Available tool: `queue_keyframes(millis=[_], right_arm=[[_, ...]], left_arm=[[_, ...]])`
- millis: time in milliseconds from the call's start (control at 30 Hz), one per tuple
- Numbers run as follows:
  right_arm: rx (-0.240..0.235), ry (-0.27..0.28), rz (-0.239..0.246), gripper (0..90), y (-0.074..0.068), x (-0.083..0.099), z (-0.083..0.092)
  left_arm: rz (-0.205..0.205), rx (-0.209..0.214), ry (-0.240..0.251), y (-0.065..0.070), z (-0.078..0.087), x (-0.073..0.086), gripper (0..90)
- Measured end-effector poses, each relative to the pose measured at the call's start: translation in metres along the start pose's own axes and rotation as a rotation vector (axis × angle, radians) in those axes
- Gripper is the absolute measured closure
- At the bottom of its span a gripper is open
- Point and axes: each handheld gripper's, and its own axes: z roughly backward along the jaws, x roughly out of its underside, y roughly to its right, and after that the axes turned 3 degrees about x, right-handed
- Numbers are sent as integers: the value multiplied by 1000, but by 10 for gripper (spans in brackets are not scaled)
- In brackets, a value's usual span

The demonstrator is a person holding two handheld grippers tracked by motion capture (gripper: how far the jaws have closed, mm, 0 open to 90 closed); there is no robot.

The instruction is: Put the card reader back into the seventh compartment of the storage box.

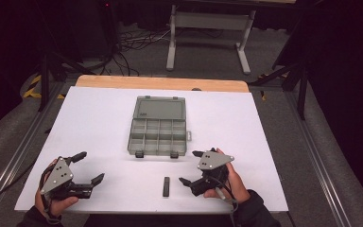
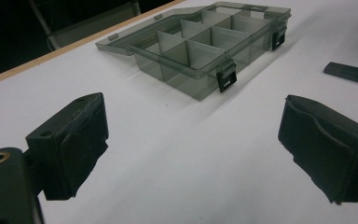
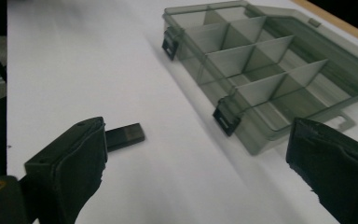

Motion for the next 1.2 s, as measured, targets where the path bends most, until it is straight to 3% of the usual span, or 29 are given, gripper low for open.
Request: queue_keyframes(millis=[433,767,967,1200], right_arm=[[-135,-82,40,52,-20,0,-29],[-226,-167,109,57,-38,-1,-54],[-245,-205,128,105,-37,0,-64],[-290,-211,109,170,-30,-2,-71]], left_arm=[[-15,0,-15,2,0,2,82],[-20,7,-22,3,-1,3,81],[-21,8,-24,3,-1,3,81],[-25,9,-28,3,-1,3,81]])
